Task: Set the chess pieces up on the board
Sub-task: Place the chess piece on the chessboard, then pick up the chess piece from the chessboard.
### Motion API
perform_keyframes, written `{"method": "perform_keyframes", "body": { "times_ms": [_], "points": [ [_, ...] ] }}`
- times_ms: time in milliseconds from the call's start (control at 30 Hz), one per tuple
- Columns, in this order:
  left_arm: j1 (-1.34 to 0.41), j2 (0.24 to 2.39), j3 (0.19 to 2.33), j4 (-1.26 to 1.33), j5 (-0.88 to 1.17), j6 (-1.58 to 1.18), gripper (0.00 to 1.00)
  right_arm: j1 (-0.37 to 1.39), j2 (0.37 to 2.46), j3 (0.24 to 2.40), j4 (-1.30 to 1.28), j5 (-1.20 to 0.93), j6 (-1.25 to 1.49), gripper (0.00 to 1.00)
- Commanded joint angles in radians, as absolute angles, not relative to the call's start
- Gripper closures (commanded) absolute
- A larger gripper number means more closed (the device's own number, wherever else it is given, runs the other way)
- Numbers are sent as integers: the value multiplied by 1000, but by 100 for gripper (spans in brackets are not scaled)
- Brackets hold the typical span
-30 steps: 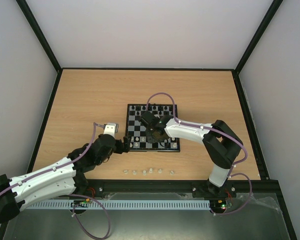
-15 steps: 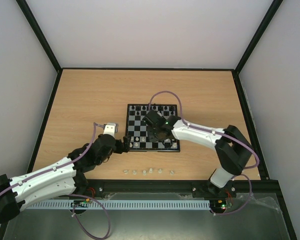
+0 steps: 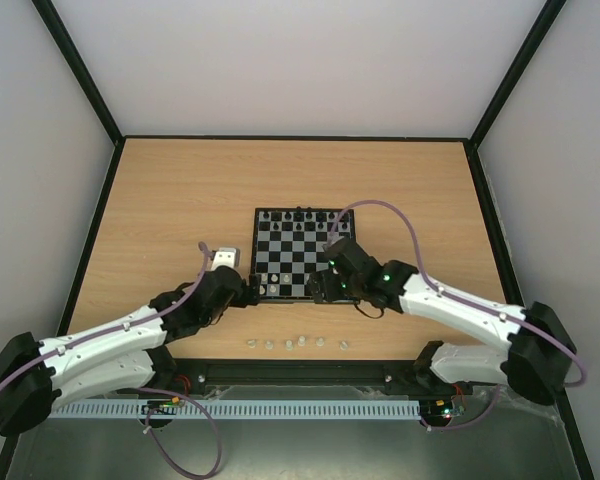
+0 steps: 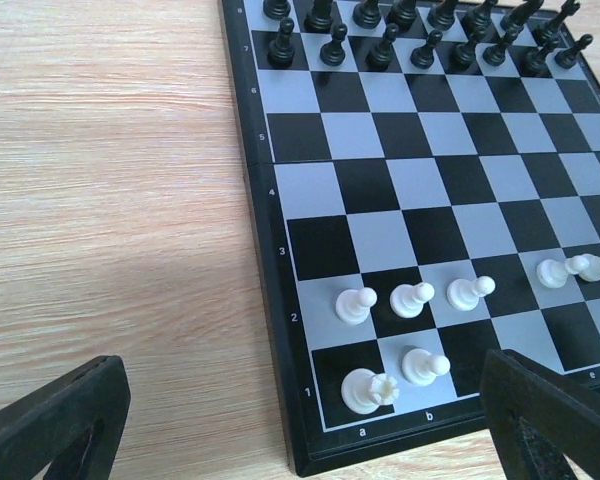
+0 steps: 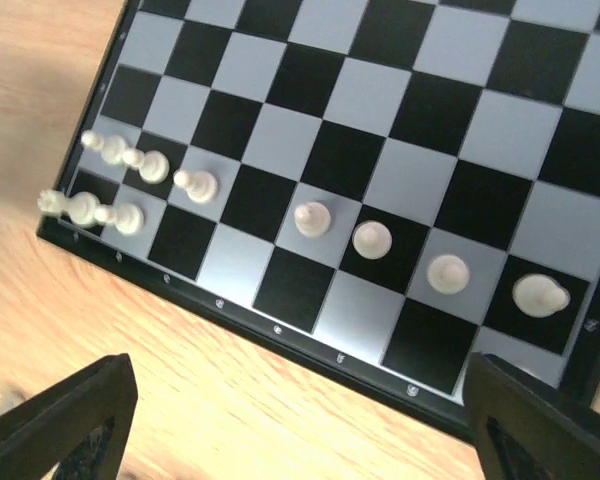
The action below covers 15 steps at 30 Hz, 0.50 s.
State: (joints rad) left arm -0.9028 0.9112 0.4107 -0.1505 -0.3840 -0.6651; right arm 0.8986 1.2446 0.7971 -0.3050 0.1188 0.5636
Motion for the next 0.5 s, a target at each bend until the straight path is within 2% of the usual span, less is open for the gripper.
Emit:
{"method": "perform_keyframes", "body": {
  "times_ms": [0, 267, 467],
  "points": [
    [-898, 938, 477, -197, -401, -682, 1, 905, 1115, 699, -284, 112, 562, 1],
    [-931, 921, 538, -322, -345, -741, 1, 907, 950, 588, -258, 134, 565, 1],
    [-1054, 978, 591, -382, -381, -804, 1, 907, 927, 586, -254, 121, 563, 1]
  ]
}}
